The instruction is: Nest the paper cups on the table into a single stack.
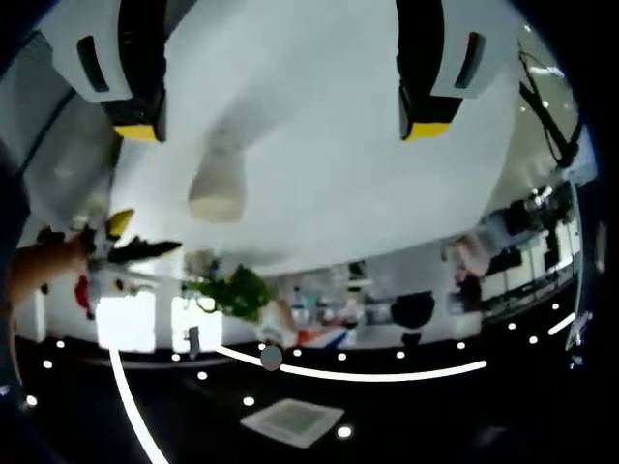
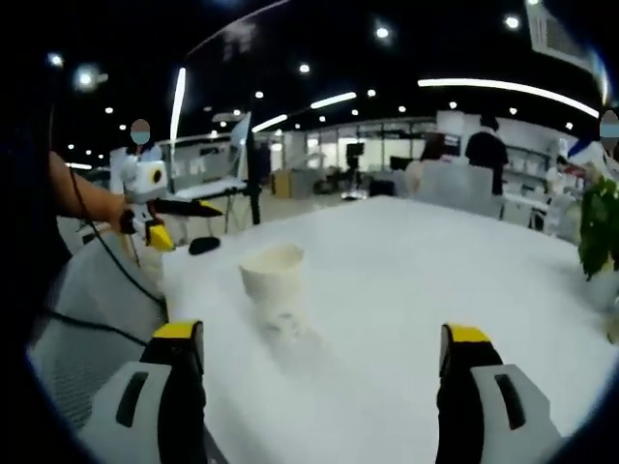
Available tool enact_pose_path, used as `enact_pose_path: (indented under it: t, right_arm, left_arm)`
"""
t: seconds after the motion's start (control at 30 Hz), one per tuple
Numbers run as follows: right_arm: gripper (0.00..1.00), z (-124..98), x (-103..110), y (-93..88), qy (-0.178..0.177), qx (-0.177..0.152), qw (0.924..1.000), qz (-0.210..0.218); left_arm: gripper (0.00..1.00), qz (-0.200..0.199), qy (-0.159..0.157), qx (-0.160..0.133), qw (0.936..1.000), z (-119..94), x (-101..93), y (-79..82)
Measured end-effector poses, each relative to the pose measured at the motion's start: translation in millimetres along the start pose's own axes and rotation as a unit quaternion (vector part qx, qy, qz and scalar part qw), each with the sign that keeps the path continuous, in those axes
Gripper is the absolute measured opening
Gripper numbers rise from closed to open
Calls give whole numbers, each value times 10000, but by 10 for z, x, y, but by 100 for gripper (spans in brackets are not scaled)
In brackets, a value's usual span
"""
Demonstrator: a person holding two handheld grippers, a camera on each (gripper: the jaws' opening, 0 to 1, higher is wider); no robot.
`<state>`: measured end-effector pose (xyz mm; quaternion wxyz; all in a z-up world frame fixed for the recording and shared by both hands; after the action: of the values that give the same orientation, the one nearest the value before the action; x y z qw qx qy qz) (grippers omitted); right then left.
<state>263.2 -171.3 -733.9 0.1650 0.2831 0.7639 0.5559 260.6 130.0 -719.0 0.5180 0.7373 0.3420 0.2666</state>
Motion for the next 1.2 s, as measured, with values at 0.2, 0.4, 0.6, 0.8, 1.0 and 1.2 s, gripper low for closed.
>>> enact_pose_path:
  t: [0.2, 0.4, 0.6, 0.8, 1.0, 1.2]
  right_arm:
    - [92, 162, 82, -69, 166, 190, 9997, -26]
    - [77, 337, 127, -100, 539, 501, 9973, -37]
    - [65, 555, 171, -117, 935, 668, 9933, -139]
    - [56, 677, 225, -81, 1333, 858, 9868, -338]
    - [50, 787, 198, -10, 1385, 821, 9862, -384]
    - [44, 866, 135, 18, 1399, 859, 9853, -483]
  left_arm:
    - [92, 255, -402, 69, 9988, 231, -169, -6]
    - [80, 445, -635, 203, 9968, 459, -246, 5]
    - [72, 647, -1008, 357, 9922, 707, -392, -40]
    - [61, 564, -1170, 323, 9910, 847, -400, -4]
    - [49, 747, -1323, 257, 9881, 904, -425, 62]
    - [50, 887, -1596, 451, 9822, 1012, -514, -45]
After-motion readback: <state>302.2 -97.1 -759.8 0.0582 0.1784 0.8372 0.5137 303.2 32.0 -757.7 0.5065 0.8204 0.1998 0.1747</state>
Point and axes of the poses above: the point that each gripper's makers call its tool centre point, and the gripper's own axes: z roughly forward along the fingers, x roughly to its left, y roughly out of its top, the point moved 5 cm from there along -z, roughly backward along the fingers, and after that the axes turned 5 degrees about y, right-handed, at the moved point
